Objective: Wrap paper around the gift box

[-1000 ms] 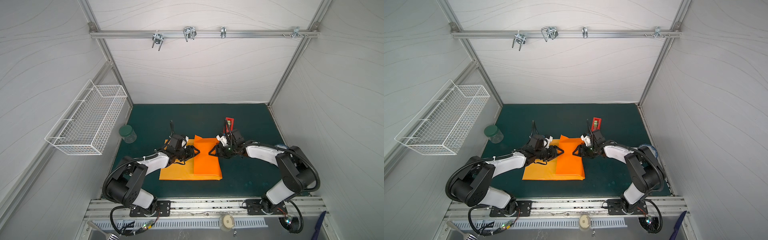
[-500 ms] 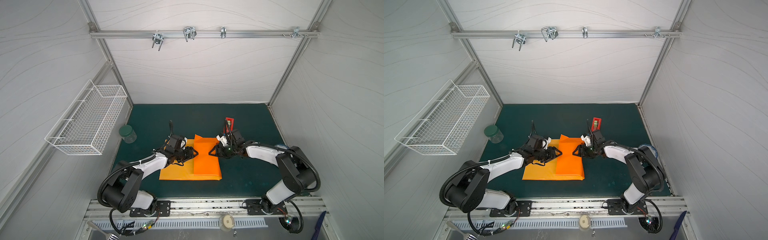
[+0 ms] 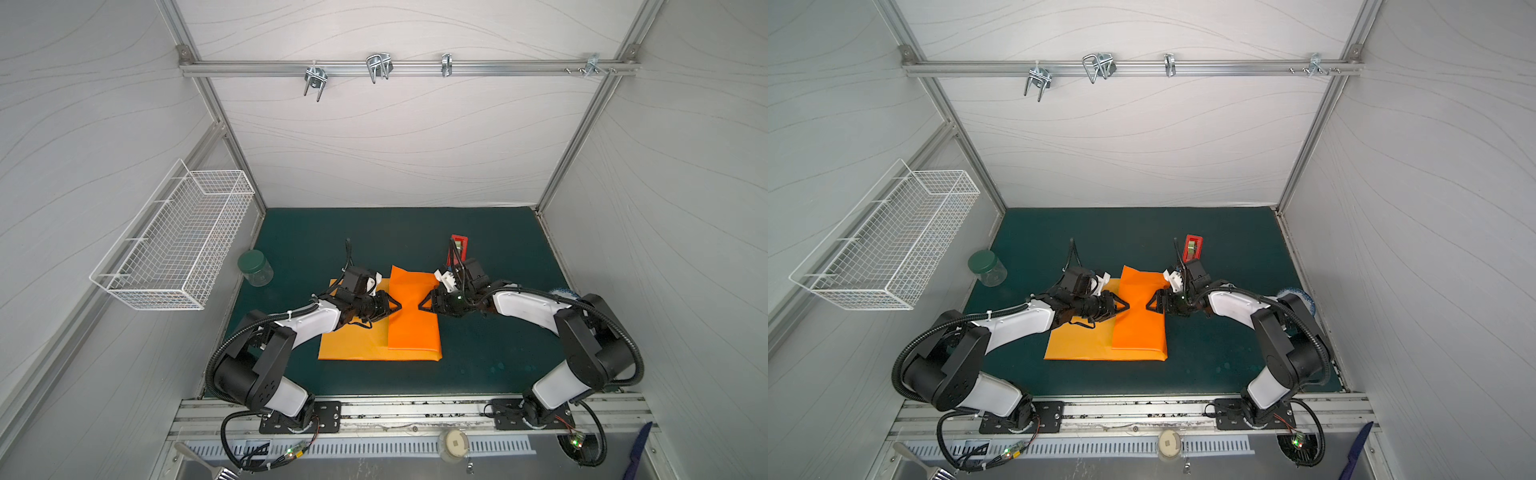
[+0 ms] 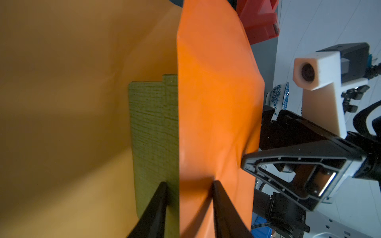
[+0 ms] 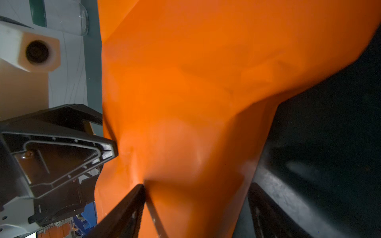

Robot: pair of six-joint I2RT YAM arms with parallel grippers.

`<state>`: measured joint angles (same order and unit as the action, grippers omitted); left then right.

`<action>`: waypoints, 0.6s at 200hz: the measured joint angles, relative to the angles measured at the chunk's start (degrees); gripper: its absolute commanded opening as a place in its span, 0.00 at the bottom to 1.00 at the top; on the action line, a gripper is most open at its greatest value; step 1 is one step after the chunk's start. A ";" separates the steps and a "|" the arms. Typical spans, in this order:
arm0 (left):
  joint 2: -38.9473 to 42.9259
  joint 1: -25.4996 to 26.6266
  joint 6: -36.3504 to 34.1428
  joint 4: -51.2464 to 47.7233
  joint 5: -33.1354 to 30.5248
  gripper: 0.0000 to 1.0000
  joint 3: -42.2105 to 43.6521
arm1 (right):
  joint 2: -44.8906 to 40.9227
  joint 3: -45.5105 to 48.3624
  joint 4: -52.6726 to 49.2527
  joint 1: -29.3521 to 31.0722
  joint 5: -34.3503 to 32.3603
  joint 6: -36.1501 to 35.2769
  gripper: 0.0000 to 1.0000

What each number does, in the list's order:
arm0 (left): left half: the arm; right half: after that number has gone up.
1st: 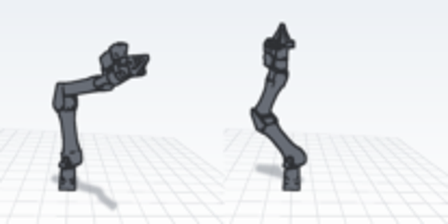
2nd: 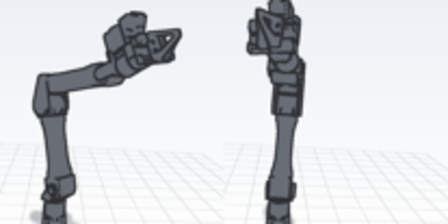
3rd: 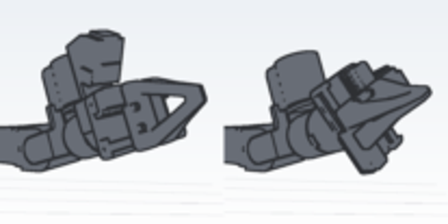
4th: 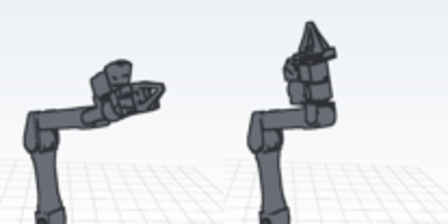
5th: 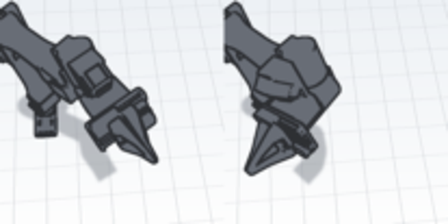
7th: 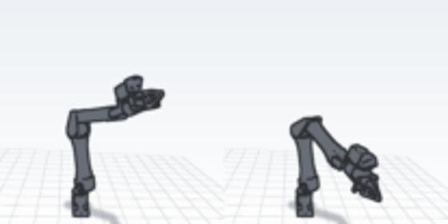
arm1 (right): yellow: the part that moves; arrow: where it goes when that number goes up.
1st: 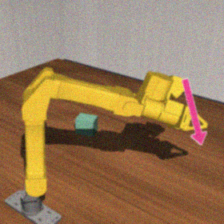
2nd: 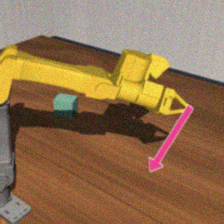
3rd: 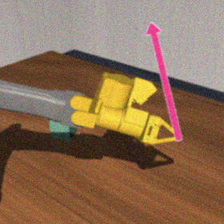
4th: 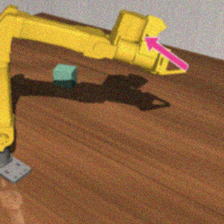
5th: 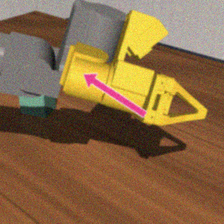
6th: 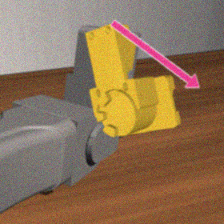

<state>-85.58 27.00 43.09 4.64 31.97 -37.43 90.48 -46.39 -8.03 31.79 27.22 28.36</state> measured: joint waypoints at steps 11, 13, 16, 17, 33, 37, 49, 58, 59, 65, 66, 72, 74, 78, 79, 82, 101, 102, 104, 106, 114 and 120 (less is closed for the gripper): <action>-0.31 0.07 -0.07 0.46 0.13 0.31 0.00 | -0.48 -0.35 -1.42 -0.28 -0.87 -0.42 0.84; -0.37 0.07 -0.11 0.63 0.17 0.31 0.00 | -0.63 -0.39 -1.73 -0.37 -1.01 -0.46 0.84; -0.48 0.11 -0.11 0.85 0.22 0.31 0.00 | -0.74 -0.46 -2.08 -0.44 -1.25 -0.70 0.85; -0.50 0.13 -0.11 0.87 0.24 0.30 0.00 | -0.79 -0.46 -2.16 -0.46 -1.33 -0.79 0.85; -1.07 0.31 -0.20 2.01 0.50 0.30 0.00 | -1.92 -0.55 -4.28 -1.01 -2.05 -1.33 0.88; -1.22 0.33 -0.22 2.36 0.61 0.29 0.00 | -2.21 -0.55 -4.72 -1.18 -2.32 -1.46 0.88; -1.60 0.37 -0.24 3.17 0.85 0.28 0.07 | -3.32 -0.55 -6.38 -1.60 -3.06 -1.88 0.90; -1.81 0.37 -0.22 3.89 0.96 0.28 0.22 | -4.09 -0.55 -7.41 -1.79 -3.32 -2.05 0.90; -1.84 0.37 -0.22 3.91 0.96 0.28 0.22 | -4.15 -0.55 -7.48 -1.79 -3.32 -2.05 0.90; -1.92 0.39 -0.22 4.39 1.09 0.28 0.35 | -4.61 -0.55 -7.93 -1.92 -3.41 -2.05 0.91; -1.95 0.39 -0.22 4.46 1.09 0.28 0.37 | -4.81 -0.55 -8.04 -1.92 -3.43 -2.05 0.91; -2.01 0.39 -0.22 4.85 1.16 0.28 0.48 | -5.22 -0.55 -8.35 -1.92 -3.52 -2.05 0.91; -2.01 0.39 -0.24 4.92 1.14 0.28 0.50 | -5.29 -0.55 -8.41 -1.92 -3.54 -2.05 0.91; -2.03 0.39 -0.22 5.05 1.18 0.27 0.55 | -5.53 -0.55 -8.57 -1.90 -3.63 -2.08 0.92; -2.03 0.39 -0.22 5.07 1.18 0.27 0.57 | -5.57 -0.55 -8.61 -1.88 -3.65 -2.08 0.92; -2.03 0.37 -0.22 5.18 1.18 0.28 0.61 | -5.64 -0.55 -8.72 -1.81 -3.67 -2.08 0.92; -2.03 0.37 -0.22 5.57 1.25 0.27 0.81 | -5.68 -0.98 -9.79 -1.16 -4.20 -2.36 0.94; -2.03 0.37 -0.22 5.57 1.25 0.27 0.81 | -5.66 -1.01 -9.81 -1.14 -4.22 -2.36 0.94; -2.03 0.37 -0.22 5.60 1.25 0.27 0.81 | -5.62 -1.07 -9.90 -1.07 -4.24 -2.40 0.94; -2.03 0.37 -0.22 5.62 1.25 0.27 0.83 | -5.60 -1.16 -10.01 -1.01 -4.26 -2.45 0.94; -2.03 0.37 -0.22 5.66 1.25 0.27 0.83 | -5.31 -1.51 -10.16 -0.83 -4.31 -2.49 0.95; -2.03 0.37 -0.22 5.77 1.25 0.27 0.87 | -5.01 -1.86 -10.27 -0.72 -4.35 -2.54 0.94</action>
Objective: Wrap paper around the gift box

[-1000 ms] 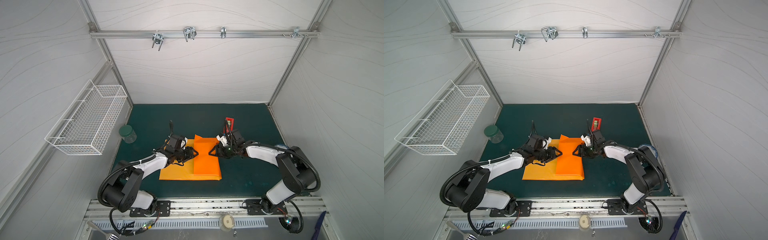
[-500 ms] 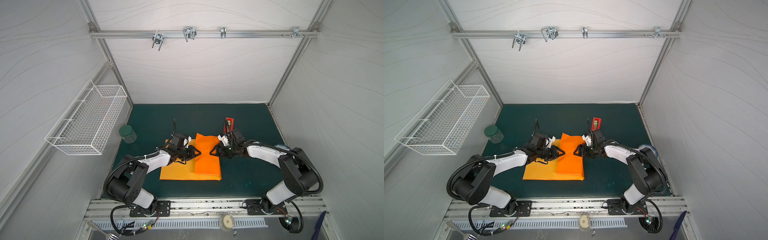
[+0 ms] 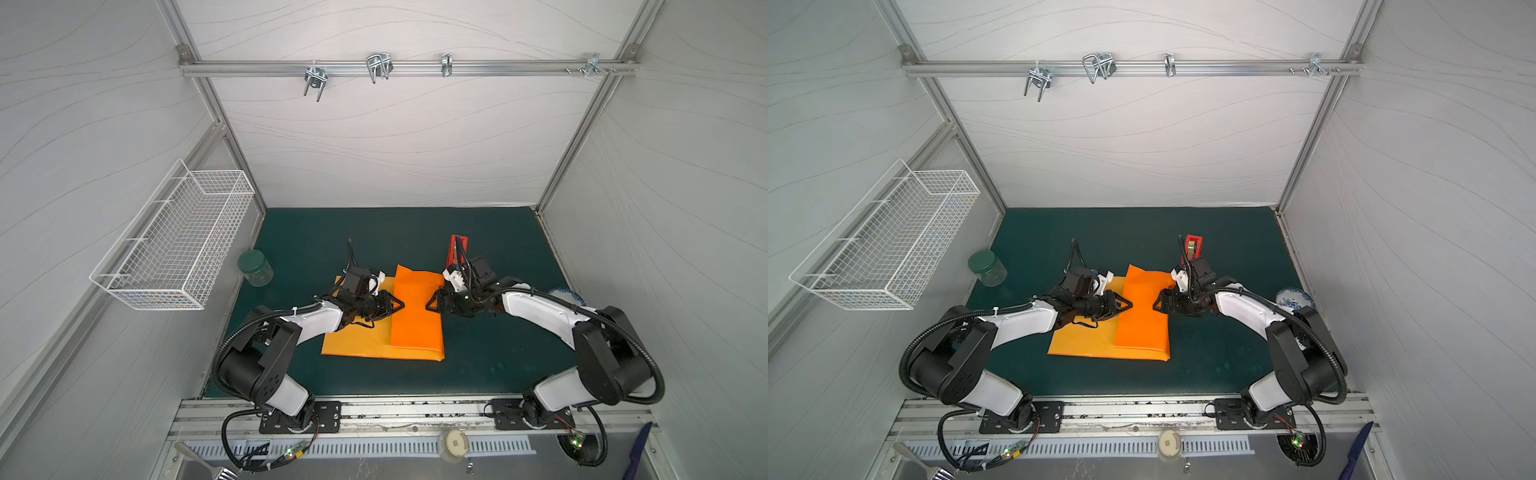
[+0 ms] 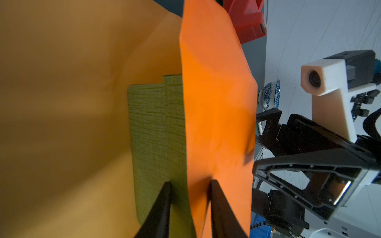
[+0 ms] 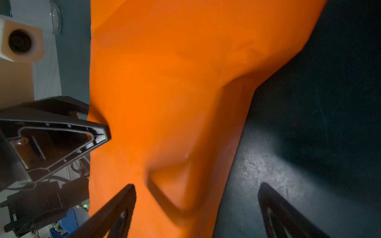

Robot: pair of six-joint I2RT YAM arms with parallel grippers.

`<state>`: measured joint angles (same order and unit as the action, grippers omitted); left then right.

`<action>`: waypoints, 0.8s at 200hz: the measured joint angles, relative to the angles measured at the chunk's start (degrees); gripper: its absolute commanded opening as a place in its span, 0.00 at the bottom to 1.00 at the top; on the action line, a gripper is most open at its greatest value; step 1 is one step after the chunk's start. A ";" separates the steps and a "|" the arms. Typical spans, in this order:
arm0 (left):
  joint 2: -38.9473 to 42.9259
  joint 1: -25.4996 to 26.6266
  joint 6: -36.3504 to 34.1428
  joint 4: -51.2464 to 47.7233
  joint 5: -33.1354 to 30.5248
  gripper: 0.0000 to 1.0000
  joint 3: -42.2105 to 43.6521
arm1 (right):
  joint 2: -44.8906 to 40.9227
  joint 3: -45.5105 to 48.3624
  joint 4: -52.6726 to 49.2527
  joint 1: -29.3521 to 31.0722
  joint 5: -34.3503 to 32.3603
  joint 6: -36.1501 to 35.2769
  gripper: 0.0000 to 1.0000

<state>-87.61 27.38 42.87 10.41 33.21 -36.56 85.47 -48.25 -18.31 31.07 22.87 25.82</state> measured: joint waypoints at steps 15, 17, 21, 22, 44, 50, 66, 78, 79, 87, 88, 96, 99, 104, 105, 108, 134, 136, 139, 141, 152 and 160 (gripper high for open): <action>0.02 0.00 0.00 0.09 0.00 0.27 0.04 | 1.20 -0.66 -0.02 0.04 -0.22 -0.39 0.94; 0.02 0.00 0.00 0.09 0.00 0.27 0.04 | 1.36 -0.68 -0.02 0.04 -0.22 -0.42 0.94; 0.02 0.00 0.00 0.09 0.00 0.27 0.04 | 1.55 -0.70 -0.04 0.02 -0.26 -0.46 0.94; 0.02 0.00 0.00 0.09 0.00 0.27 0.04 | 1.64 -0.70 -0.07 0.00 -0.28 -0.50 0.93; 0.02 0.00 0.00 0.11 0.00 0.27 0.04 | 2.36 -0.55 -0.20 -0.68 0.07 -0.90 0.92; 0.02 0.00 0.00 0.11 0.00 0.27 0.04 | 2.43 -0.55 -0.17 -0.92 0.28 -1.05 0.92; 0.02 0.00 0.00 0.11 0.00 0.27 0.04 | 2.56 -0.42 0.13 -1.36 0.76 -1.42 0.92; 0.02 0.00 0.00 0.11 0.00 0.27 0.04 | 2.75 0.11 0.90 -1.66 1.27 -1.46 0.92; 0.02 0.00 0.00 0.11 0.00 0.27 0.04 | 2.78 0.17 1.01 -1.68 1.31 -1.46 0.92; 0.02 0.00 0.00 0.11 0.00 0.27 0.04 | 2.95 0.57 1.66 -1.97 1.90 -1.49 0.92; 0.02 0.00 0.00 0.11 0.00 0.27 0.04 | 2.97 0.61 1.75 -1.99 1.97 -1.49 0.92; 0.02 0.00 0.00 0.11 0.00 0.27 0.04 | 3.19 1.01 2.45 -2.27 2.75 -1.49 0.91; 0.02 0.00 0.00 0.11 -0.02 0.27 0.04 | 3.28 1.14 2.73 -2.40 3.08 -1.49 0.91; 0.02 0.00 0.00 0.11 -0.02 0.27 0.04 | 3.39 1.38 3.21 -2.62 3.56 -1.49 0.91; 0.02 0.00 0.00 0.11 -0.02 0.27 0.04 | 3.41 1.46 3.34 -2.67 3.74 -1.49 0.91; 0.02 0.00 0.00 0.11 -0.02 0.27 0.04 | 3.45 1.60 3.58 -2.75 4.09 -1.44 0.91; 0.02 0.00 0.02 0.09 -0.04 0.27 0.04 | 3.67 3.02 6.01 -3.74 6.32 -1.36 0.90; 0.02 0.00 0.00 0.11 -0.02 0.27 0.04 | 3.67 3.08 6.14 -3.80 6.45 -1.36 0.91; 0.02 0.00 0.00 0.11 -0.02 0.27 0.04 | 3.67 3.21 6.36 -3.91 6.69 -1.33 0.91; 0.02 0.00 0.00 0.11 -0.02 0.27 0.04 | 3.67 3.26 6.45 -3.96 6.82 -1.33 0.91; 0.02 0.00 0.00 0.09 -0.02 0.27 0.04 | 3.67 3.74 7.10 -4.37 7.82 -1.18 0.91; 0.02 0.00 0.00 0.11 -0.02 0.26 0.04 | 3.67 4.04 7.39 -4.66 8.52 -0.90 0.91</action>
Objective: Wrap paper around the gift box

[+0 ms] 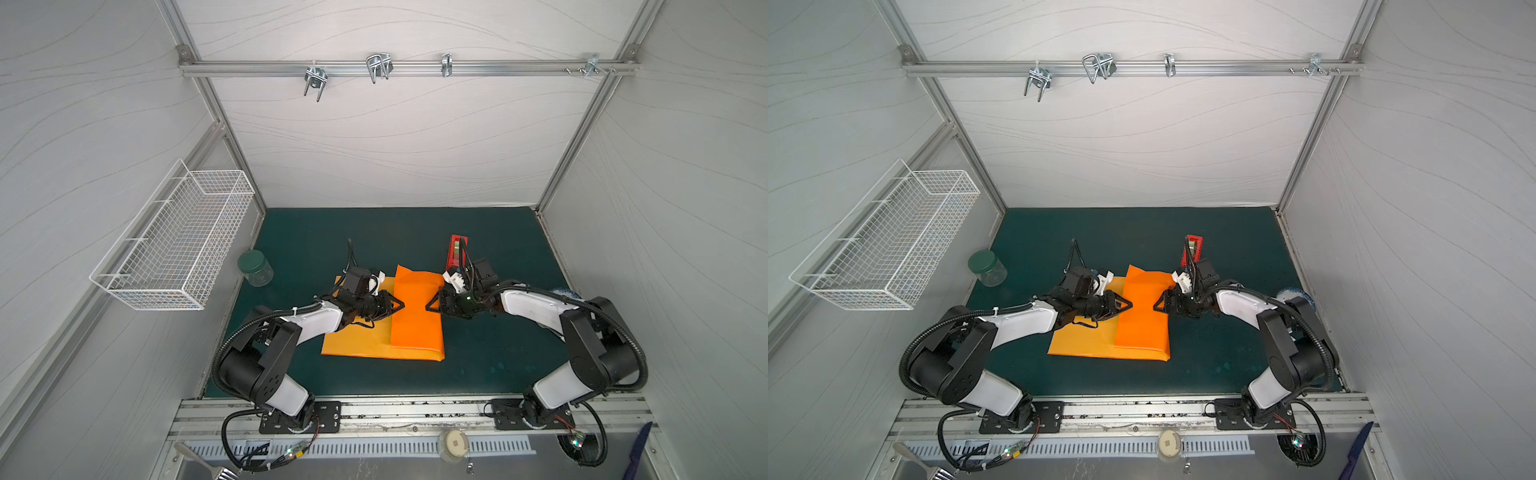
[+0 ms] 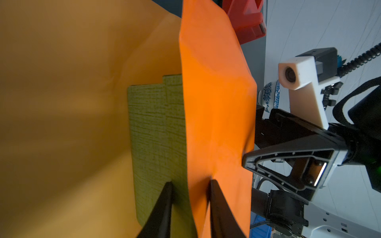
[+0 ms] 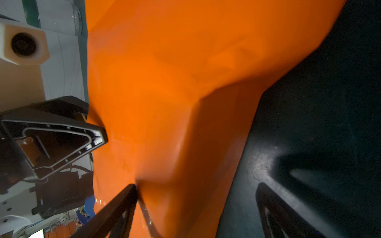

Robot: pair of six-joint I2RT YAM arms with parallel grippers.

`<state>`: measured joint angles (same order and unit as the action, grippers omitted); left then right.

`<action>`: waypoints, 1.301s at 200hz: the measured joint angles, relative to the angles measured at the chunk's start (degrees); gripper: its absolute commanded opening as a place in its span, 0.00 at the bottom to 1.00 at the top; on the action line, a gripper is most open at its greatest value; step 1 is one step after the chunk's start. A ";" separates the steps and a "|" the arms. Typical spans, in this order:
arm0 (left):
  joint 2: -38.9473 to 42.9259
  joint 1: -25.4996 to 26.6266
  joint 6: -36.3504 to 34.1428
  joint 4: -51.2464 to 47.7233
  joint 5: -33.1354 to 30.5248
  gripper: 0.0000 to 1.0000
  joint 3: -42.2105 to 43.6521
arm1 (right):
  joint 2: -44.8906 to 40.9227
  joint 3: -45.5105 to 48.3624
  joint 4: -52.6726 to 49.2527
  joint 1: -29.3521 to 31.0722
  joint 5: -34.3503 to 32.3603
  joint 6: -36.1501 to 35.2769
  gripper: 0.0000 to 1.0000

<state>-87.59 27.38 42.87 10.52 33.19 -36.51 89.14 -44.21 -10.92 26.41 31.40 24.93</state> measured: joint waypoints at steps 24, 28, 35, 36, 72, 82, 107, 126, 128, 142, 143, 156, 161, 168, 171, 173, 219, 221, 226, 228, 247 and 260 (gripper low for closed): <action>0.00 0.00 0.00 0.02 0.00 0.26 0.00 | 0.00 0.48 0.15 -0.85 2.34 0.79 0.91; 0.00 0.00 0.00 0.00 0.00 0.26 0.00 | 0.00 0.57 0.15 -0.96 2.56 0.81 0.91; 0.00 0.00 0.00 0.02 0.00 0.26 0.00 | 0.00 0.74 0.17 -1.16 3.06 1.07 0.91; 0.00 0.00 0.00 0.02 0.00 0.26 0.00 | 0.00 0.79 0.17 -1.20 3.15 1.09 0.91; 0.00 0.00 -0.02 0.02 0.02 0.26 0.00 | 0.04 2.21 1.38 -2.38 5.16 1.79 0.90; 0.00 0.00 0.00 0.02 0.02 0.26 0.00 | 0.20 2.56 1.92 -2.64 5.60 1.86 0.90; 0.00 0.00 0.00 0.00 0.00 0.28 0.00 | 1.11 3.15 3.65 -2.95 6.86 2.16 0.89; 0.00 0.00 0.02 -0.02 0.00 0.31 -0.02 | 1.55 3.58 4.83 -3.06 7.82 2.29 0.89; 0.00 0.00 0.04 -0.02 -0.02 0.32 -0.02 | 1.57 3.63 4.94 -3.10 7.91 2.29 0.88; 0.04 0.00 0.09 -0.20 -0.09 0.35 -0.13 | 1.75 3.93 5.66 -3.21 8.48 2.36 0.88; 0.04 0.00 0.11 -0.22 -0.09 0.35 -0.13 | 1.77 3.93 5.73 -3.21 8.52 2.36 0.88; 0.11 0.00 0.20 -0.74 -0.33 0.40 -0.42 | 1.88 4.15 6.25 -3.28 8.81 2.49 0.88; 0.13 0.02 0.17 -1.07 -0.44 0.42 -0.57 | 1.88 4.22 6.43 -3.30 8.94 2.54 0.87; 0.13 0.07 0.09 -1.51 -0.68 0.45 -0.72 | 1.88 4.28 6.56 -3.30 9.01 2.58 0.87; 0.13 0.11 0.20 -1.73 -0.85 0.48 -0.79 | 1.88 4.31 6.62 -3.30 9.03 2.60 0.87; 0.13 0.11 0.15 -1.86 -0.87 0.49 -0.83 | 1.88 4.31 6.67 -3.32 9.05 2.58 0.87; 2.75 0.15 -0.04 -8.15 -4.04 0.72 -1.29 | 1.88 4.44 7.02 -3.32 9.20 2.58 0.86; 3.02 0.15 -0.31 -8.59 -4.26 0.72 -1.29 | 1.88 4.44 7.02 -3.32 9.20 2.58 0.86; 3.82 0.11 -0.42 -9.66 -4.70 0.74 -1.29 | 1.88 4.44 7.02 -3.32 9.20 2.58 0.86; 4.09 0.04 -0.59 -9.97 -4.94 0.74 -1.29 | 1.88 4.44 7.02 -3.32 9.22 2.58 0.86; 8.52 -1.18 -1.36 -13.35 -7.06 0.79 -1.27 | 1.88 4.44 7.04 -3.32 9.22 2.58 0.86; 12.41 -3.30 -2.03 -14.67 -8.70 0.81 -0.85 | 1.88 4.44 7.04 -3.32 9.22 2.58 0.86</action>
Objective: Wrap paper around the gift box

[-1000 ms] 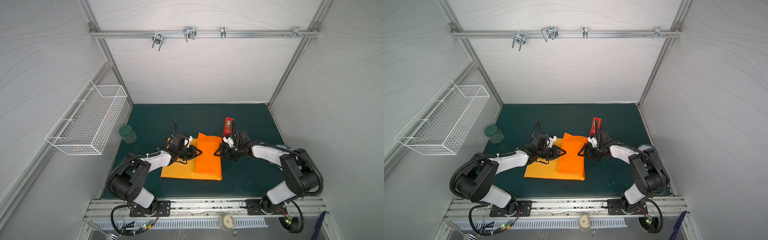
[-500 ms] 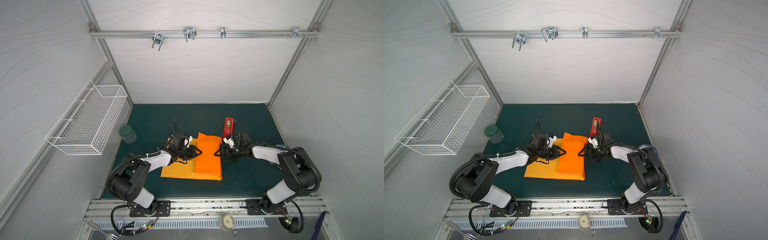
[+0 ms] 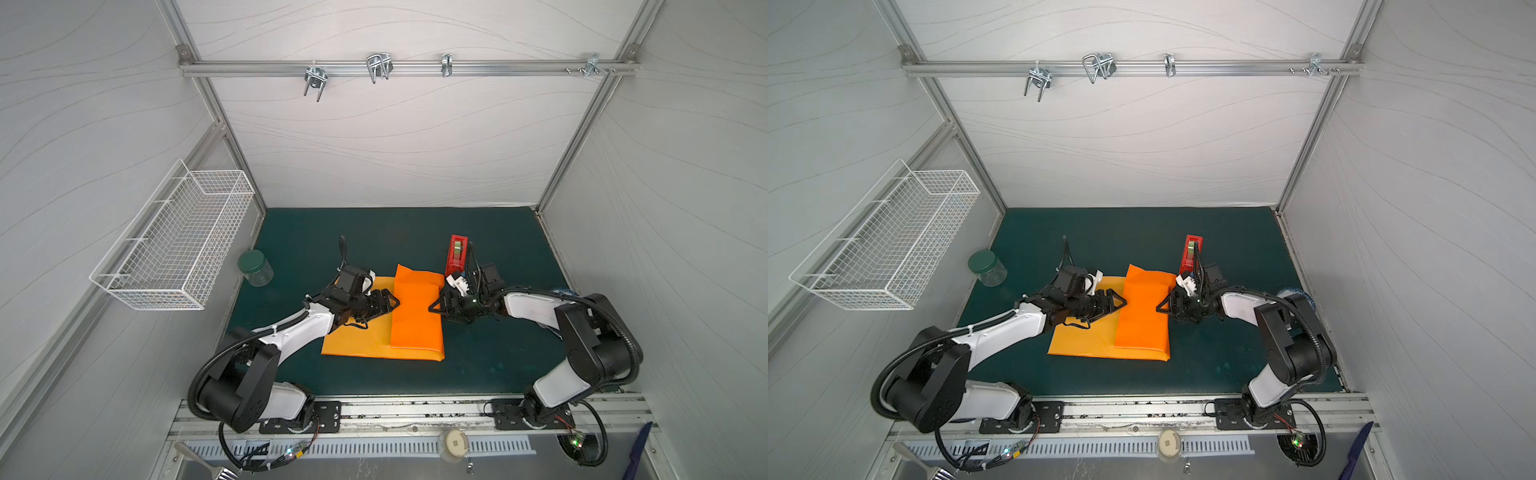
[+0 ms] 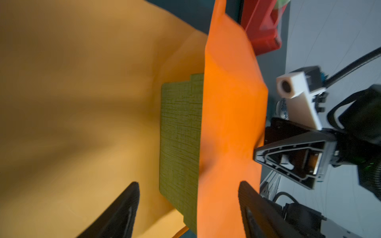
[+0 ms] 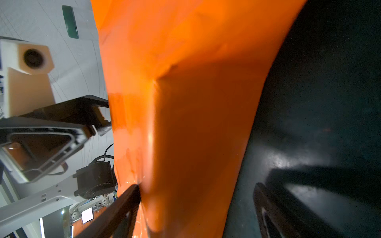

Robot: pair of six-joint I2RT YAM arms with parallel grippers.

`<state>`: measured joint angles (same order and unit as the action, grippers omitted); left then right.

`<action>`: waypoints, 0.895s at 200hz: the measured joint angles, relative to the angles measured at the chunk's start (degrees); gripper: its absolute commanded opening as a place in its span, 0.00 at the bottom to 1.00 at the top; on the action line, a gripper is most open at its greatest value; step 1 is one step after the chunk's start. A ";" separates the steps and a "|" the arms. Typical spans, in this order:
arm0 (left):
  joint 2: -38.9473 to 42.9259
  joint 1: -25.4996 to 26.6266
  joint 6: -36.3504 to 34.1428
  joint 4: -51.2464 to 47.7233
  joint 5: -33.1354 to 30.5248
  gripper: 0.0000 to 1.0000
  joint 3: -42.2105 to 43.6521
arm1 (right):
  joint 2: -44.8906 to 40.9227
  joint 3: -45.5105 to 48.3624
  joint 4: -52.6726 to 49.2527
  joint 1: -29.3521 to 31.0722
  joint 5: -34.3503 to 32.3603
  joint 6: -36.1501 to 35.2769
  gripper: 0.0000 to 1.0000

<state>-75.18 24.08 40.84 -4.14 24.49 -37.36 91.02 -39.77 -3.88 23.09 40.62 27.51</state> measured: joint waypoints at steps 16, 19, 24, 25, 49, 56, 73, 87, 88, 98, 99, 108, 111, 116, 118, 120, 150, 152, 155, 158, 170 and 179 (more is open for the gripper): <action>5.14 -5.27 -0.59 -0.09 -2.14 0.81 2.12 | 0.00 0.00 0.02 0.00 0.04 0.00 0.86; 5.92 -6.29 -0.63 -0.11 -2.69 0.81 2.69 | 0.00 0.00 0.02 0.00 0.04 0.00 0.86; 7.08 -8.37 -0.74 -0.33 -3.43 0.81 3.56 | 0.00 0.00 0.04 0.00 0.04 0.00 0.86; 7.37 -9.01 -0.81 -0.39 -3.58 0.81 3.82 | 0.00 0.00 0.04 0.00 0.04 0.00 0.86; 9.16 -17.55 -1.51 -2.12 -8.61 0.80 7.72 | 0.02 0.00 0.07 0.00 0.13 0.00 0.85; 8.96 -19.06 -1.79 -3.19 -10.38 0.80 8.31 | 0.07 0.00 0.09 0.00 0.17 0.00 0.85; 7.98 -20.61 -2.75 -5.60 -13.68 0.80 8.50 | 0.09 0.00 0.17 0.00 0.26 0.00 0.85; 7.10 -21.03 -3.08 -6.60 -15.08 0.79 8.50 | 0.11 0.00 0.20 -0.02 0.28 0.00 0.85; 7.08 -21.05 -3.08 -6.62 -15.10 0.79 8.50 | 0.11 0.00 0.20 -0.02 0.28 0.00 0.85; 6.88 -21.07 -2.91 -6.93 -15.13 0.79 8.76 | 0.11 0.00 0.22 -0.04 0.31 0.00 0.85; 6.88 -21.07 -2.86 -6.93 -15.13 0.79 8.85 | 0.11 0.00 0.22 -0.04 0.31 0.00 0.85; 7.37 -21.07 -2.47 -6.88 -15.08 0.79 9.79 | 0.11 0.00 0.22 -0.04 0.31 0.00 0.85; 7.69 -21.07 -2.23 -6.88 -15.08 0.79 10.32 | 0.11 0.00 0.22 -0.04 0.33 0.02 0.85; 8.24 -21.07 -1.97 -7.04 -15.08 0.79 11.06 | 0.11 0.00 0.24 -0.04 0.33 0.00 0.85; 8.68 -21.05 -1.70 -7.04 -15.08 0.79 11.67 | 0.11 0.02 0.24 -0.04 0.33 0.00 0.85; 9.09 -21.05 -1.57 -7.17 -15.08 0.79 12.15 | 0.11 0.02 0.24 -0.04 0.33 0.00 0.85; 17.62 -20.37 0.24 -12.09 -16.92 0.79 16.39 | 0.11 0.04 0.33 -0.04 0.35 0.00 0.85; 18.01 -20.33 0.31 -12.52 -17.11 0.79 16.50 | 0.11 0.04 0.33 -0.04 0.35 0.00 0.85; 18.88 -20.26 0.48 -13.29 -17.40 0.79 16.68 | 0.11 0.04 0.35 -0.04 0.37 0.02 0.85; 19.76 -20.17 0.61 -14.08 -17.62 0.79 16.85 | 0.11 0.04 0.35 -0.04 0.37 0.00 0.85; 22.58 -19.91 1.33 -16.87 -18.47 0.78 17.11 | 0.11 0.04 0.39 -0.04 0.37 0.02 0.85; 24.35 -19.89 1.70 -18.58 -18.75 0.77 17.20 | 0.11 0.04 0.42 -0.04 0.39 0.02 0.85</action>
<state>-50.83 4.19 42.54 -22.72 5.74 -20.16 91.13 -39.72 -3.46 23.05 41.01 27.53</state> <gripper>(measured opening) 0.778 0.851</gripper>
